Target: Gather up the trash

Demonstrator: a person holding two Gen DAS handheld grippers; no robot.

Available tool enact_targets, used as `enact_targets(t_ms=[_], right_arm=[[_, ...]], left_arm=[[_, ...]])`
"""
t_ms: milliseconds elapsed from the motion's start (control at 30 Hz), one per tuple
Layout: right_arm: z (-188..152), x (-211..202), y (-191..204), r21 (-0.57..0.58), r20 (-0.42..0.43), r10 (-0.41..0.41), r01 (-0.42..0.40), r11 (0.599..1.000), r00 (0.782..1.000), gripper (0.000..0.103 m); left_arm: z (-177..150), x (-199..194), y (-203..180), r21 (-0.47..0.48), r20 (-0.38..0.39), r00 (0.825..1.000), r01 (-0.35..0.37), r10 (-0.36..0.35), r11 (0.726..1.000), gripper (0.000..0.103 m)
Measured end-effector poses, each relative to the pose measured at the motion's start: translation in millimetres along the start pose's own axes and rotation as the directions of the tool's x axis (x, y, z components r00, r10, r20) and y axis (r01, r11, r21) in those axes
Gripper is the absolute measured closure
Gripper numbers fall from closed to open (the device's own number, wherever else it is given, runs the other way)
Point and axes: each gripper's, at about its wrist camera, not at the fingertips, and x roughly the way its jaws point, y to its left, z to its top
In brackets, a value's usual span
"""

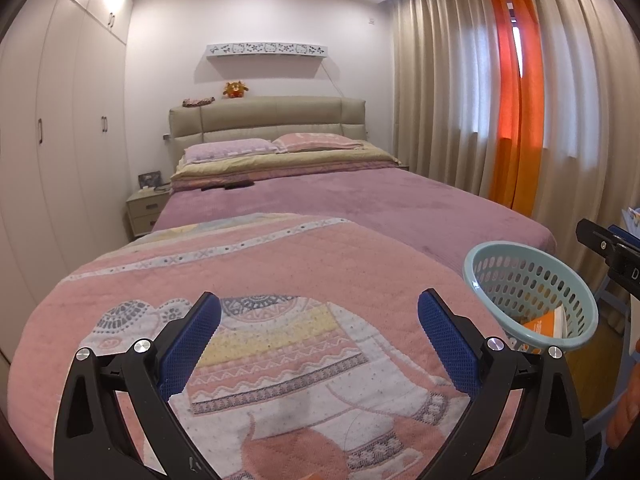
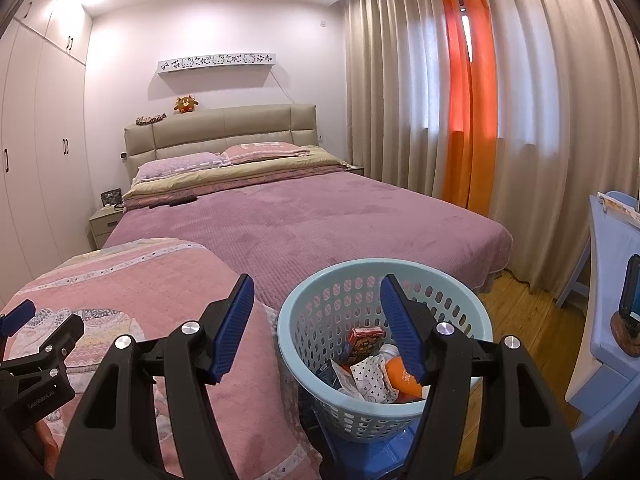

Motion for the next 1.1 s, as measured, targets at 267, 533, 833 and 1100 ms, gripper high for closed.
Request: enact_targets(t_ms=[267,533,833,1100], right_arm=[[-0.7,0.0,1.2,-0.001,-0.003,0.000,0.000,1.000,1.000,0.041],[-0.6,-0.3,1.4,0.001,-0.003,0.001,-0.001,1.000,1.000,0.041],[-0.6,0.9,1.4,0.000,-0.004,0.000,0.000,1.000,1.000,0.041],[-0.5,0.8,1.5,0.001,-0.005,0.001,-0.001,1.000,1.000,0.041]], left_arm=[[0.3,-0.1,-0.3,-0.001,-0.001,1.000,0.000,0.000,1.000,0.007],[-0.1,0.0,-0.4,-0.002,-0.001,1.000,0.000,0.000,1.000,0.007],[0.3,0.1,0.2,-0.002,-0.002,1.000,0.001,-0.001,1.000,0.007],[-1.6,0.5,-1.3,-0.004,-0.004,1.000,-0.003,0.003,1.000,0.007]])
